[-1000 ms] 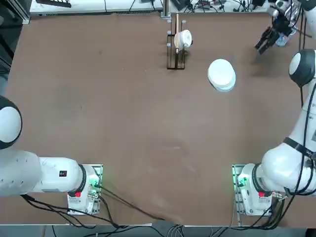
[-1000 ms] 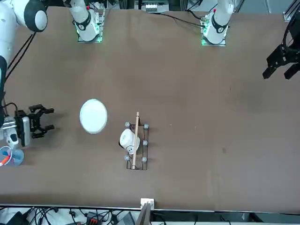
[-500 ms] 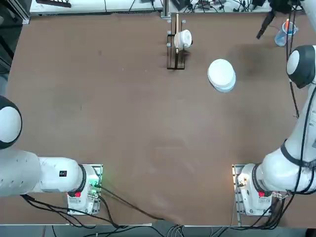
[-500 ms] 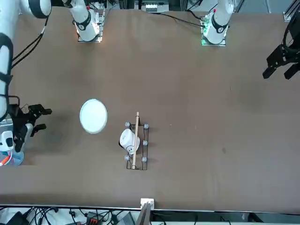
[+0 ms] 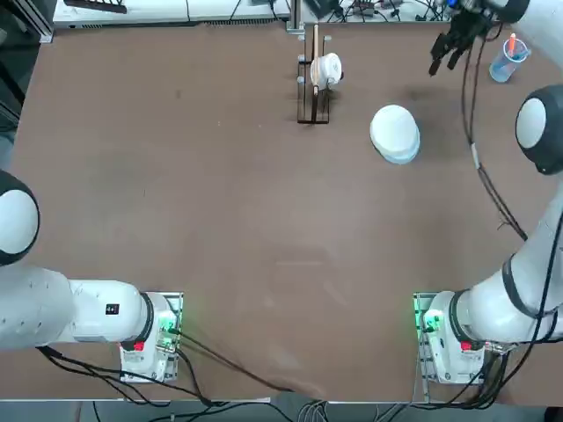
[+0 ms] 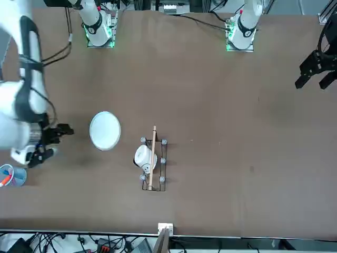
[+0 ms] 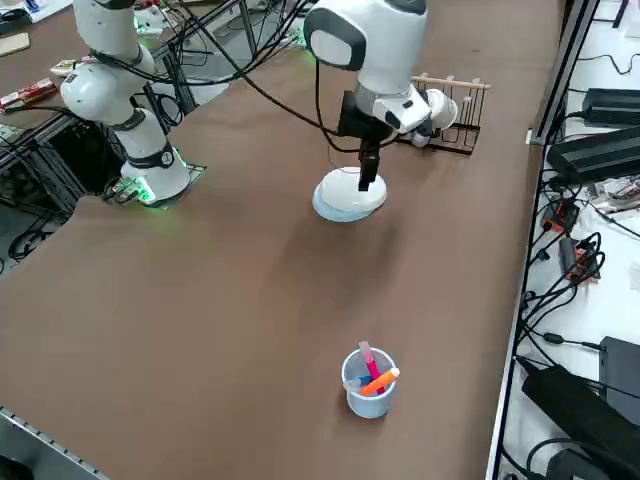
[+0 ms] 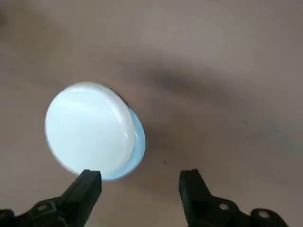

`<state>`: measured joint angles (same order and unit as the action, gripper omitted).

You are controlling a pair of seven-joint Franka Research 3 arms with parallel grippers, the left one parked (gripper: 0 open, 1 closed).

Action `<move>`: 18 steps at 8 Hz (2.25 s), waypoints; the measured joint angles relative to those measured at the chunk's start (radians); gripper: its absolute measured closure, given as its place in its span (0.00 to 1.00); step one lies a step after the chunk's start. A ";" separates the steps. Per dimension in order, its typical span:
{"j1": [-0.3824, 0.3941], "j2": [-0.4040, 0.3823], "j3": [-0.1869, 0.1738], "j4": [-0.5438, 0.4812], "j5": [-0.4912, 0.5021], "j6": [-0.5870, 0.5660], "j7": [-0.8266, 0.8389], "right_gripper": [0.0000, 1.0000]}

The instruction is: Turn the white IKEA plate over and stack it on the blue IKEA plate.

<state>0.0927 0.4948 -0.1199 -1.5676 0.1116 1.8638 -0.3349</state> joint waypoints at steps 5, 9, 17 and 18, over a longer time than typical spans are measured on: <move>0.115 -0.035 0.000 -0.322 -0.060 0.332 0.377 0.00; 0.115 -0.035 -0.014 -0.440 -0.061 0.480 0.394 0.00; 0.105 -0.063 -0.052 -0.473 -0.062 0.456 0.373 0.00; 0.105 -0.075 -0.058 -0.472 -0.062 0.439 0.369 0.00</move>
<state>0.1975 0.4199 -0.1781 -2.0392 0.0493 2.3029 0.0343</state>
